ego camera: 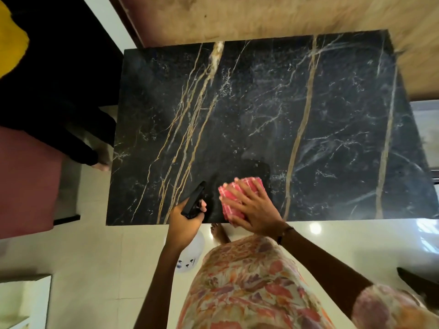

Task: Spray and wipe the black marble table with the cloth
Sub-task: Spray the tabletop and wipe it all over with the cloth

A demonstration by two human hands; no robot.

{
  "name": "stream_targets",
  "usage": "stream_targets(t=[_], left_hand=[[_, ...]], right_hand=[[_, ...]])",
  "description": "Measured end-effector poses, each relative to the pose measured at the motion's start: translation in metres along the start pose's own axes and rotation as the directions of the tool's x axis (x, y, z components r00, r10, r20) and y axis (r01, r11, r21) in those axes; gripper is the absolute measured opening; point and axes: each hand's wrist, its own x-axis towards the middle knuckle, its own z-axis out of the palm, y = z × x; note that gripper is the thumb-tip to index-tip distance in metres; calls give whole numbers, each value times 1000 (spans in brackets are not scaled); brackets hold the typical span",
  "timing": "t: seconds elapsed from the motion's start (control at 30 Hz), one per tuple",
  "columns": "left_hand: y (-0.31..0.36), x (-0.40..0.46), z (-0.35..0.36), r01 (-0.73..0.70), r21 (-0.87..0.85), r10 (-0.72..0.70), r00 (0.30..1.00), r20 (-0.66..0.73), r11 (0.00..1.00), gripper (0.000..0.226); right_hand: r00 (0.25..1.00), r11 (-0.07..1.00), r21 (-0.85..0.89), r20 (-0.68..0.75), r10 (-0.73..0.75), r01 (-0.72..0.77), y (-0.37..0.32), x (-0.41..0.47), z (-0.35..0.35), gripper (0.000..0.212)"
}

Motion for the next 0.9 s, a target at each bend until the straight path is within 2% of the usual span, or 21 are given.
stream_targets(t=[0.07, 0.17, 0.27, 0.37, 0.43, 0.53, 0.6, 0.67, 0.8, 0.9], left_hand=[[6, 2, 9, 0, -1, 0, 1000, -8, 1000, 26], [15, 4, 21, -1, 1, 1, 1000, -10, 1000, 30], [24, 5, 33, -7, -10, 8, 1000, 7, 1000, 30], [30, 8, 46, -11, 2, 11, 1000, 13, 1000, 32], [33, 10, 53, -4, 10, 4, 1000, 14, 1000, 34], [39, 15, 63, -6, 24, 5, 1000, 21, 1000, 33], [42, 19, 67, -15, 32, 15, 1000, 18, 999, 33], [47, 22, 72, -16, 32, 15, 1000, 11, 999, 34], [58, 26, 81, -16, 47, 16, 1000, -12, 999, 34], [64, 28, 88, -12, 39, 13, 1000, -25, 999, 33]], right_hand=[[998, 999, -8, -22, -54, 54, 20, -35, 6, 61], [999, 998, -53, -26, -36, 35, 66, -62, -1, 62], [992, 990, -49, -18, 128, -129, 90, -42, -18, 59], [969, 969, 8, -21, 248, -248, 74, -5, -28, 60], [978, 977, 33, -18, 209, -209, 59, 1, -23, 60], [999, 999, 21, 21, 41, -42, 51, -33, -6, 60], [999, 999, -1, 23, -37, 37, 63, -68, 3, 63], [999, 999, -24, 29, -36, 36, 88, -96, 4, 64], [995, 995, -59, 41, 88, -86, 143, -96, -14, 62], [966, 966, -10, 13, 257, -257, 144, -53, -32, 61]])
